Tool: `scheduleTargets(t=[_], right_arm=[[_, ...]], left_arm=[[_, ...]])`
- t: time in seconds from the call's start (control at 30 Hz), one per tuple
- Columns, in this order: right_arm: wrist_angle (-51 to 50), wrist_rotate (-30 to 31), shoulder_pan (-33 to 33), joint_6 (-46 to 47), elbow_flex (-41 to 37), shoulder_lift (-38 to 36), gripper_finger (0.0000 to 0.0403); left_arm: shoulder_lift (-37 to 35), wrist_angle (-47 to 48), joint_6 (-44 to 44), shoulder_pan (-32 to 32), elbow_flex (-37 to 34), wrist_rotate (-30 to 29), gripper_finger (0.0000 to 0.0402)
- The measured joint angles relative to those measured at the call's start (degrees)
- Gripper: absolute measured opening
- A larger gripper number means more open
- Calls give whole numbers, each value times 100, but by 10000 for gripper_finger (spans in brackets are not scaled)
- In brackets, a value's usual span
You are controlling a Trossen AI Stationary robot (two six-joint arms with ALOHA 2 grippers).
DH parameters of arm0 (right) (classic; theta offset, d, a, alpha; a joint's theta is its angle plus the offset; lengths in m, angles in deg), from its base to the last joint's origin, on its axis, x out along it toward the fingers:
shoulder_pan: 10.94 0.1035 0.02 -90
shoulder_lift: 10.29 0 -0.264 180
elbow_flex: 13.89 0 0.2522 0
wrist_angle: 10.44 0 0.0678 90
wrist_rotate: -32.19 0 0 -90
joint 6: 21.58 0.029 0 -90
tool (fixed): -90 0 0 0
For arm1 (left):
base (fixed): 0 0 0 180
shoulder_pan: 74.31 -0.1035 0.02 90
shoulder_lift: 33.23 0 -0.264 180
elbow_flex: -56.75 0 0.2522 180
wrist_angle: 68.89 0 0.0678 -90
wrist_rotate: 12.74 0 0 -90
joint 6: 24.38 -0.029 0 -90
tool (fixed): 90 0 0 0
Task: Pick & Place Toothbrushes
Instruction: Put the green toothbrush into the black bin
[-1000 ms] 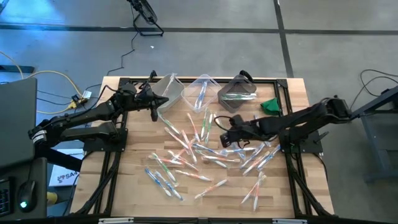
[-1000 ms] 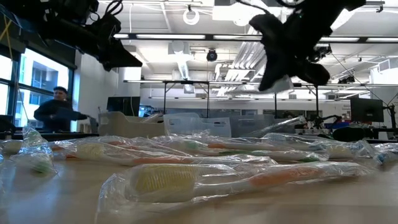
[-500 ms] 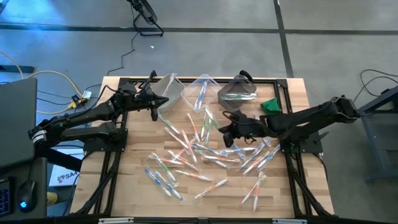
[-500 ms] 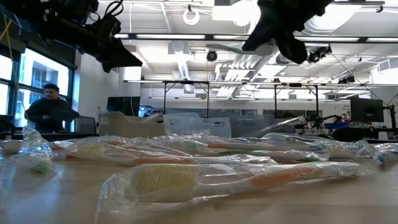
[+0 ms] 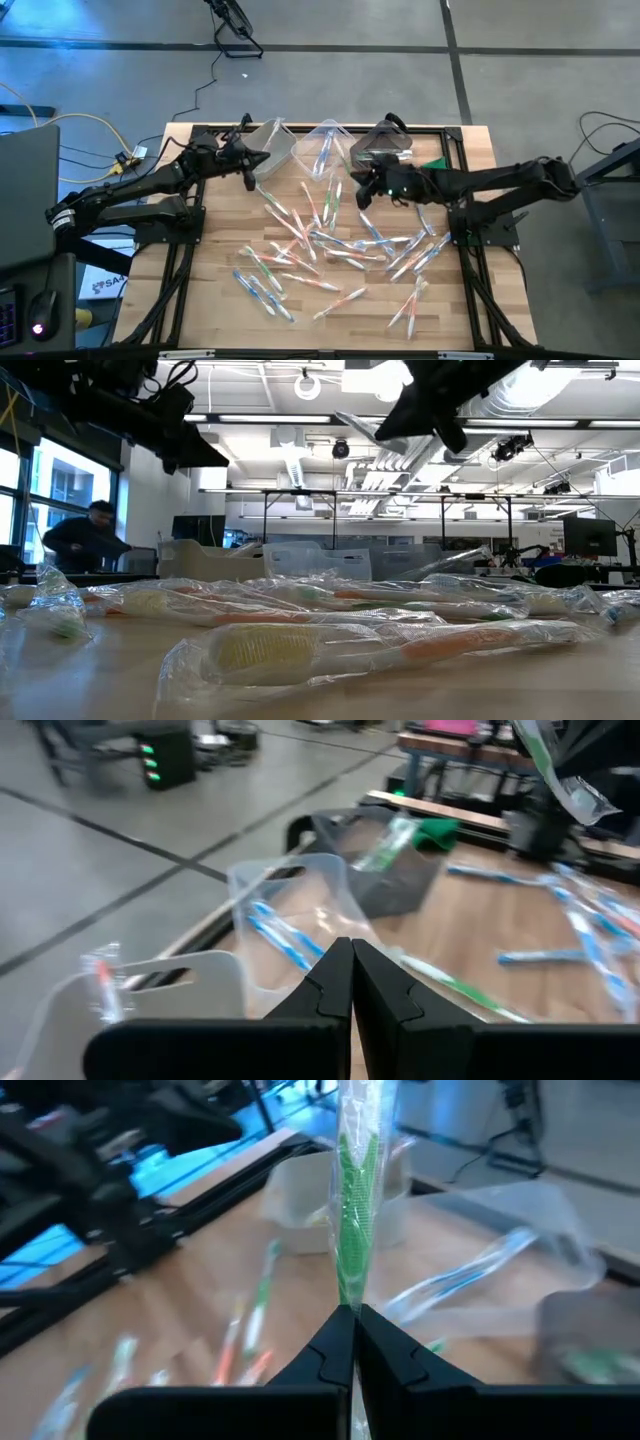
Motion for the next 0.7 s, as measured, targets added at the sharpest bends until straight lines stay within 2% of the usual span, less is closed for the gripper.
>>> scheduleTargets(t=[0.23, 0.37, 0.47, 0.7], right_arm=[[-7, -655, -1029, -388, 0, 0, 3], [-28, -876, -1430, -395, 0, 2, 3], [-155, -849, -1614, -381, 0, 2, 2], [-1097, -102, -1775, 82, 0, 4, 2]], left_arm=[[2, -473, -107, 0, -2, -938, 0], [2, -661, -470, 0, -2, -1050, 0], [2, -690, -577, 0, -2, -1045, 0], [2, -461, -575, 0, -2, -1047, 0]])
